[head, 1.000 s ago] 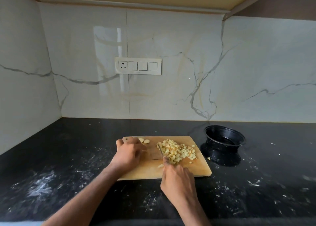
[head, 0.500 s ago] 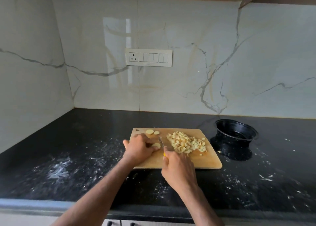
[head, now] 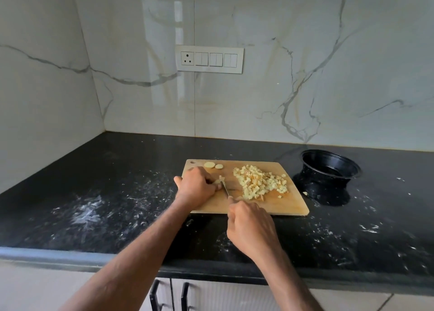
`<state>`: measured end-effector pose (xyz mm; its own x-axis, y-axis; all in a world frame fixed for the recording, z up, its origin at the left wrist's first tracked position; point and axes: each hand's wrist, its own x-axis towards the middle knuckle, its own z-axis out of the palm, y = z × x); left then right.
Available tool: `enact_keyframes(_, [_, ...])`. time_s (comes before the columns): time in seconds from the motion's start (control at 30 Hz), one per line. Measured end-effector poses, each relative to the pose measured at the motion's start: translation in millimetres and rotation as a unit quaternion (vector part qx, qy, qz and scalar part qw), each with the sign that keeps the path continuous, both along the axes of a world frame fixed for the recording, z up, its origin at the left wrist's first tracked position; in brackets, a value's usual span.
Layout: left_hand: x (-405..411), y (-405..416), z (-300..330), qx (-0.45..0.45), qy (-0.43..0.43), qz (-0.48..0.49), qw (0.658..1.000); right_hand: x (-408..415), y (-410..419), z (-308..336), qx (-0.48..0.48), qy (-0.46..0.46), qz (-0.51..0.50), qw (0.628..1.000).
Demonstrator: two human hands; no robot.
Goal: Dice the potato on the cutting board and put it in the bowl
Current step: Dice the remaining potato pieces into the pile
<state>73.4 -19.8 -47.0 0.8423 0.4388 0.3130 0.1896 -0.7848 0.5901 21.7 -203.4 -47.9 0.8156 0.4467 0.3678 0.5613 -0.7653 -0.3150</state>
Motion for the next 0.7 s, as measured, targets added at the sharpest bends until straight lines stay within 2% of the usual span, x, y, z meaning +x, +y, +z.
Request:
enact_keyframes(0.2, [-5, 2, 1, -0.014, 0.001, -0.009, 1.000, -8, -28, 24, 0.009, 0.003, 0.003, 1.000])
enact_keyframes(0.37, [-9, 2, 4, -0.023, -0.005, 0.005, 1.000, 7, 3, 28, 0.052, -0.037, -0.009, 0.998])
enact_keyframes(0.57, [-7, 2, 6, -0.054, 0.008, 0.018, 0.998, 15, 31, 10, -0.007, -0.028, -0.024, 0.999])
enact_keyframes(0.7, [-5, 1, 9, -0.078, 0.014, 0.016, 0.997, 8, 29, 4, -0.011, -0.039, -0.019, 0.999])
